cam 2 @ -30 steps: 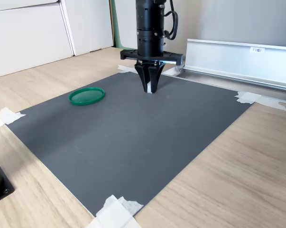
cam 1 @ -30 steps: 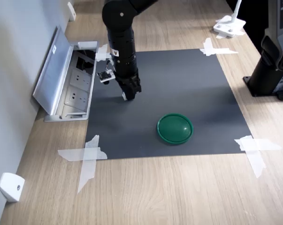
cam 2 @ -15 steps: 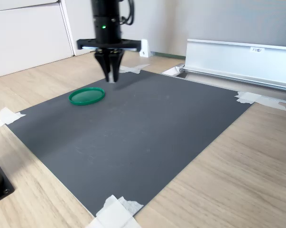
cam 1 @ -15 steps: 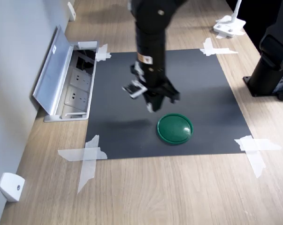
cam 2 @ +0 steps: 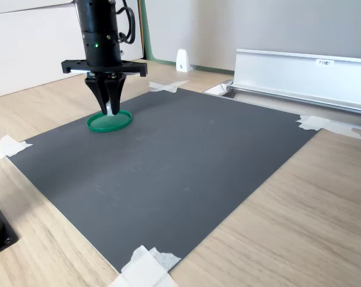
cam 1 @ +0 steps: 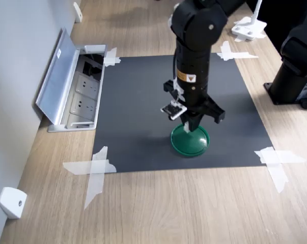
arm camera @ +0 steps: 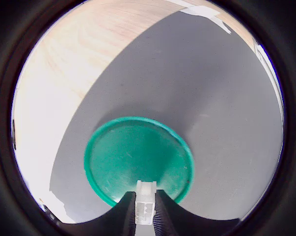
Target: Grasp a white terminal and put it on the green lid.
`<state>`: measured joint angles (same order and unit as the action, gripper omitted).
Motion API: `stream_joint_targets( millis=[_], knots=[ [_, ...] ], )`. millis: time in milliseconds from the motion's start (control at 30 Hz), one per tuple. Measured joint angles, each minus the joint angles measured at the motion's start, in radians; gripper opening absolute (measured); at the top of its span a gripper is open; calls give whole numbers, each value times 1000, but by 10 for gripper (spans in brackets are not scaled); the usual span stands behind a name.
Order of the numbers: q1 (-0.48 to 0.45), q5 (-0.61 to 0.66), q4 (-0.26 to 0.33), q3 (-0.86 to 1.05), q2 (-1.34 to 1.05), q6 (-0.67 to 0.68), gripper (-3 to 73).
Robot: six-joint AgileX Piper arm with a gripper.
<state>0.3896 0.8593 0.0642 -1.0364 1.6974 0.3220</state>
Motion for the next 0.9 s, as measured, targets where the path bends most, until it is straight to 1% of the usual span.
stream_joint_targets(
  millis=[133,300,367,433,533,800,867,900],
  knots=[
    [12,-22,9,1,0,-22,92],
    [12,-23,1,2,2,-28,95],
    [12,-23,1,2,2,-28,110],
    [12,-22,0,2,2,-28,142],
    [12,-22,-2,2,3,-25,232],
    [12,-22,-3,2,6,-27,568],
    [12,-22,-3,2,2,-35,625],
    [12,-22,-3,2,-2,-37,641]
  ],
)
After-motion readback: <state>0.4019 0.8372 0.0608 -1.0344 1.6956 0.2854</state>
